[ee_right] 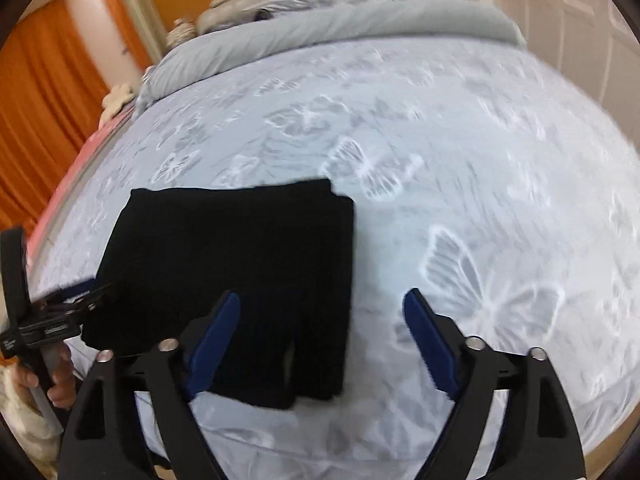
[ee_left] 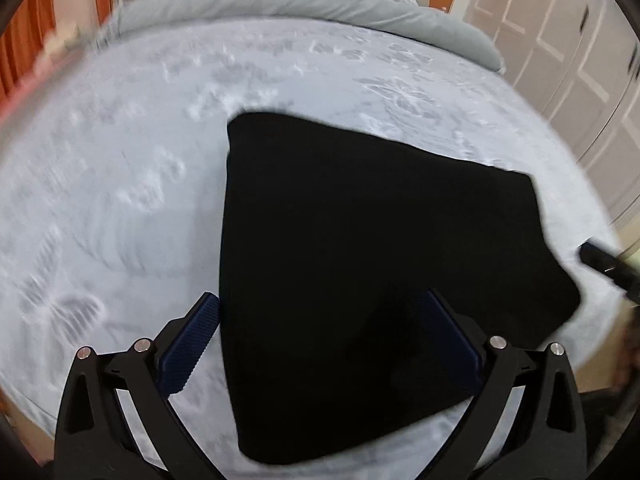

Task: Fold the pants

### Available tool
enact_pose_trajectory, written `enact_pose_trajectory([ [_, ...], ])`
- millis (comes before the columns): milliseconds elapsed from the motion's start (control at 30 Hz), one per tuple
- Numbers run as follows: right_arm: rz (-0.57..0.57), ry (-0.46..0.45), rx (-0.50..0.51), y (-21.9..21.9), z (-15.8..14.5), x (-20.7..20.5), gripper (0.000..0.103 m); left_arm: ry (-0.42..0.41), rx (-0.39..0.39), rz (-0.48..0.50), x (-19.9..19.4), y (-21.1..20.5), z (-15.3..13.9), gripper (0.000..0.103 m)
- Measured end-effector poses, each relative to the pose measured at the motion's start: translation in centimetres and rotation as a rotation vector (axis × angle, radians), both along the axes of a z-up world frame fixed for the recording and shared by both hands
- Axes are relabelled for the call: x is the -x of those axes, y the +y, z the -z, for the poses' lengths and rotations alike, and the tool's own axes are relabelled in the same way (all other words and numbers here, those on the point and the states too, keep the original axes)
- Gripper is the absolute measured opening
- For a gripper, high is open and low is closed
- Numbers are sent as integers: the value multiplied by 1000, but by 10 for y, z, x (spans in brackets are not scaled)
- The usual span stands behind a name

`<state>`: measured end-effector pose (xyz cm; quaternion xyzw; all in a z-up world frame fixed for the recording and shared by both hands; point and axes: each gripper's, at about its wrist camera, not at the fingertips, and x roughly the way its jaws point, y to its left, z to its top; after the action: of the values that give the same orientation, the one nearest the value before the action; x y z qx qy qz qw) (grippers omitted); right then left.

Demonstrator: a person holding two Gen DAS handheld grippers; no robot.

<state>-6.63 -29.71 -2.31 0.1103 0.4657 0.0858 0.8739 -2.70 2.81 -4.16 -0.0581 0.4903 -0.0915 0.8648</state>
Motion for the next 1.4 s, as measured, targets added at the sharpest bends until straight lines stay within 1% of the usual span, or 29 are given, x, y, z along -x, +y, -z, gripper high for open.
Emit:
enact_pose_trajectory([
  [33, 13, 21, -34, -6, 5, 2, 86, 24, 59, -12, 2, 11, 3, 98],
  [100, 14, 67, -96, -10, 16, 4, 86, 72, 140, -48, 3, 28, 12, 98],
  [167, -6, 94, -117, -7, 24, 5, 86, 153, 211, -81, 2, 44, 29, 98],
  [200, -20, 112, -103, -2, 29, 5, 86, 191, 248, -86, 2, 48, 37, 98],
  [233, -34, 134, -79, 6, 35, 4, 86, 209, 269, -86, 3, 50, 42, 98],
  [267, -45, 148, -76, 12, 41, 4, 86, 213, 283, -86, 3, 51, 44, 98],
  [300, -58, 160, -88, 17, 44, 3, 86, 196, 278, -80, 5, 50, 42, 98],
  [333, -67, 172, -107, 21, 48, 3, 86, 185, 272, -55, 5, 45, 41, 98],
  [400, -72, 200, -173, 25, 56, -1, 86, 192, 288, -6, 4, 33, 42, 98],
  [433, -68, 212, -198, 26, 59, -3, 88, 195, 290, 9, 3, 27, 44, 98],
  [467, -49, 217, -223, 26, 63, -6, 89, 192, 281, 22, 2, 19, 44, 98],
  [533, -32, 197, -248, 27, 64, -8, 88, 174, 271, 40, -1, 8, 44, 98],
  [567, -24, 186, -260, 26, 63, -9, 80, 170, 260, 39, -2, 4, 44, 97],
  [600, -21, 168, -265, 28, 64, -10, 71, 161, 231, 27, -3, -2, 44, 96],
  [633, -30, 160, -268, 30, 62, -11, 60, 154, 213, 25, -4, -4, 43, 86],
  [667, -38, 152, -272, 31, 60, -10, 47, 144, 193, 24, -5, -6, 40, 75],
  [700, -36, 131, -266, 33, 55, -8, 44, 131, 190, 15, -4, -7, 35, 69],
  [733, -43, 111, -247, 35, 49, -5, 40, 124, 196, 10, -4, -7, 32, 54],
  [767, -50, 91, -228, 38, 43, -2, 38, 115, 204, 10, -3, -6, 28, 43],
  [867, -61, 52, -194, 46, 32, 3, 36, 65, 197, 12, 0, -7, 10, 28],
  [967, -71, 6, -179, 54, 18, 9, 35, 16, 174, 22, 6, -11, -4, 24],
  [1067, -80, -55, -177, 60, -2, 16, 34, -35, 131, 42, 13, -18, -21, 24],
  [1233, -84, -105, -196, 65, -22, 19, 34, -102, 74, 53, 22, -26, -42, 24],
  [1400, -98, -160, -198, 77, -40, 17, 34, -154, 34, 36, 14, -28, -63, 24],
])
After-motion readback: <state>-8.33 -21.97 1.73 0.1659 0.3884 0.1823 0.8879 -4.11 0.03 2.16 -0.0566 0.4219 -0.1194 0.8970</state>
